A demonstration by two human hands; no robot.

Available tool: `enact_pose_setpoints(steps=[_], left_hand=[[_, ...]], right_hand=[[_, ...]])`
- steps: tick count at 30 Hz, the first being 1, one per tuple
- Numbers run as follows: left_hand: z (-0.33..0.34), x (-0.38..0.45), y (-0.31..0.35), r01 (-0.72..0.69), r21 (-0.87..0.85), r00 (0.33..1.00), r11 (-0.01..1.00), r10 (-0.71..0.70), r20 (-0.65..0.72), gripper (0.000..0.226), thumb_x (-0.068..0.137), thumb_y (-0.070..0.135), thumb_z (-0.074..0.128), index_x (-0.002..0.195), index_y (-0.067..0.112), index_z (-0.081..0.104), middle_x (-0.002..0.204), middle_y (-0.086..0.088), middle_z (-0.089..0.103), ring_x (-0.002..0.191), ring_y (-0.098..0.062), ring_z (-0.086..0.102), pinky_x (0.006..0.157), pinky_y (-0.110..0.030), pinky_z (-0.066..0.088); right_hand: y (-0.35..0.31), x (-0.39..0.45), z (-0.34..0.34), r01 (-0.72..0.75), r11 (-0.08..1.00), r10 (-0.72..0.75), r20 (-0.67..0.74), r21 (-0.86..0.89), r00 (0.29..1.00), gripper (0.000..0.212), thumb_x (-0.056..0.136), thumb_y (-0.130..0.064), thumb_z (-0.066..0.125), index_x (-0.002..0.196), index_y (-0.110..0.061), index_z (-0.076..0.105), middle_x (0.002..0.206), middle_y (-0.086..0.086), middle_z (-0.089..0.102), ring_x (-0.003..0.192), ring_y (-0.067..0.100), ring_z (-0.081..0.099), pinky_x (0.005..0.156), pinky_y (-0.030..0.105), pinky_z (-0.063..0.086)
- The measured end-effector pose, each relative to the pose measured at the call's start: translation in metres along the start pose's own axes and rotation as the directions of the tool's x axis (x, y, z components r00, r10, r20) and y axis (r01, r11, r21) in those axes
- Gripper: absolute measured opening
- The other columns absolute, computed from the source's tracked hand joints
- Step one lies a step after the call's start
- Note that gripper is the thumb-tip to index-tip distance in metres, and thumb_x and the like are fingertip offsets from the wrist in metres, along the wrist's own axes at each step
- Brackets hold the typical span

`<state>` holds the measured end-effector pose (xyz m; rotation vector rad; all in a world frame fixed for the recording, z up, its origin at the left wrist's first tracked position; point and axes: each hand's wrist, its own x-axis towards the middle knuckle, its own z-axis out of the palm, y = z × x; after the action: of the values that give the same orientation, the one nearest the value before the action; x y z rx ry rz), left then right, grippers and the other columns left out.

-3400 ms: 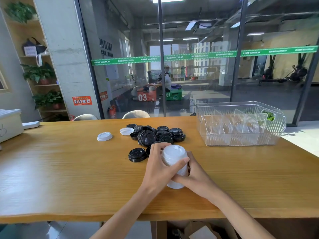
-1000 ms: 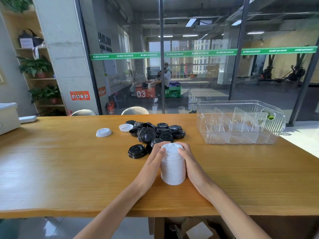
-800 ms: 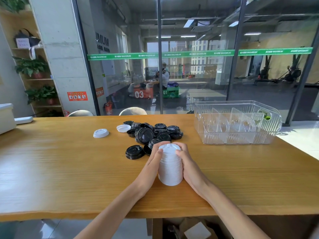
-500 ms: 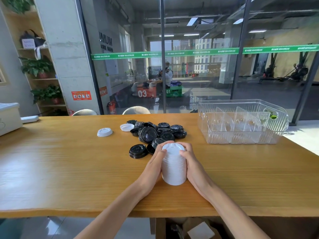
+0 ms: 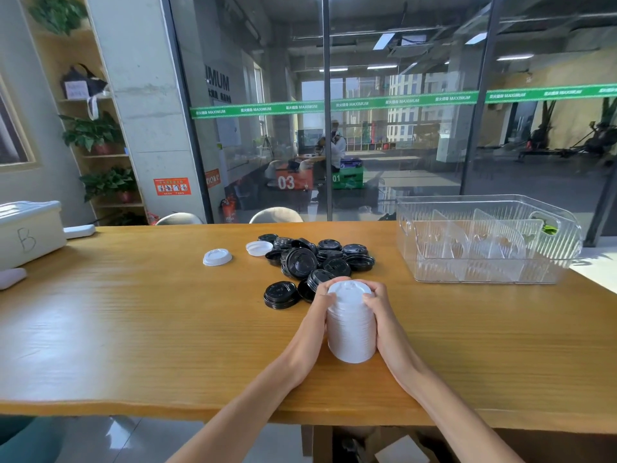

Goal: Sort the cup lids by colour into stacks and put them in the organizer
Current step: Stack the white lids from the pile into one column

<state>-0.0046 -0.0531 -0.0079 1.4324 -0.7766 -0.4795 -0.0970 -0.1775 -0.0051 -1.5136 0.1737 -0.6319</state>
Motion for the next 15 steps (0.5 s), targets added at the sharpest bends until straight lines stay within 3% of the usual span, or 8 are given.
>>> enact_pose_setpoints(steps=[2,7,12,15], left_hand=[[0.001,-0.002,0.004,0.009,0.01,1.0,1.0,-0.009,-0.004,0.042,0.112,0.048,0.032,0.146,0.046,0.057,0.146,0.014,0.066,0.141,-0.009,0.057,0.124,-0.057,0.037],[-0.002,-0.006,0.005,-0.017,0.019,1.0,1.0,0.017,0.013,0.046,0.108,0.053,0.036,0.151,0.047,0.052,0.147,0.014,0.064,0.14,-0.011,0.057,0.122,-0.059,0.04],[-0.002,-0.016,0.012,-0.023,0.008,1.0,1.0,0.023,-0.015,0.046,0.107,0.055,0.037,0.15,0.049,0.053,0.15,0.017,0.061,0.146,-0.011,0.051,0.124,-0.053,0.036],[-0.001,-0.009,0.021,-0.041,-0.022,0.998,0.999,0.04,-0.041,0.04,0.115,0.051,0.035,0.147,0.043,0.058,0.157,0.016,0.054,0.15,-0.008,0.045,0.123,-0.043,0.036]], right_hand=[[-0.001,0.0,0.001,0.024,1.0,-0.024,-0.013,0.0,1.0,0.045,0.085,-0.055,0.052,0.121,-0.03,0.06,0.117,-0.007,0.07,0.116,0.016,0.066,0.09,0.025,0.051],[-0.004,-0.007,-0.001,0.027,1.0,-0.027,0.032,0.004,0.999,0.053,0.086,-0.064,0.054,0.129,-0.033,0.06,0.131,-0.004,0.067,0.126,0.018,0.063,0.112,0.049,0.048],[-0.012,-0.012,-0.002,0.029,0.998,-0.026,0.055,-0.06,0.998,0.058,0.09,-0.07,0.053,0.137,-0.036,0.06,0.14,-0.011,0.065,0.136,0.012,0.057,0.121,0.051,0.039],[-0.016,-0.014,-0.002,0.024,0.994,-0.017,0.066,-0.107,0.998,0.061,0.091,-0.081,0.047,0.14,-0.047,0.058,0.149,-0.02,0.059,0.144,0.005,0.049,0.126,0.051,0.033]])
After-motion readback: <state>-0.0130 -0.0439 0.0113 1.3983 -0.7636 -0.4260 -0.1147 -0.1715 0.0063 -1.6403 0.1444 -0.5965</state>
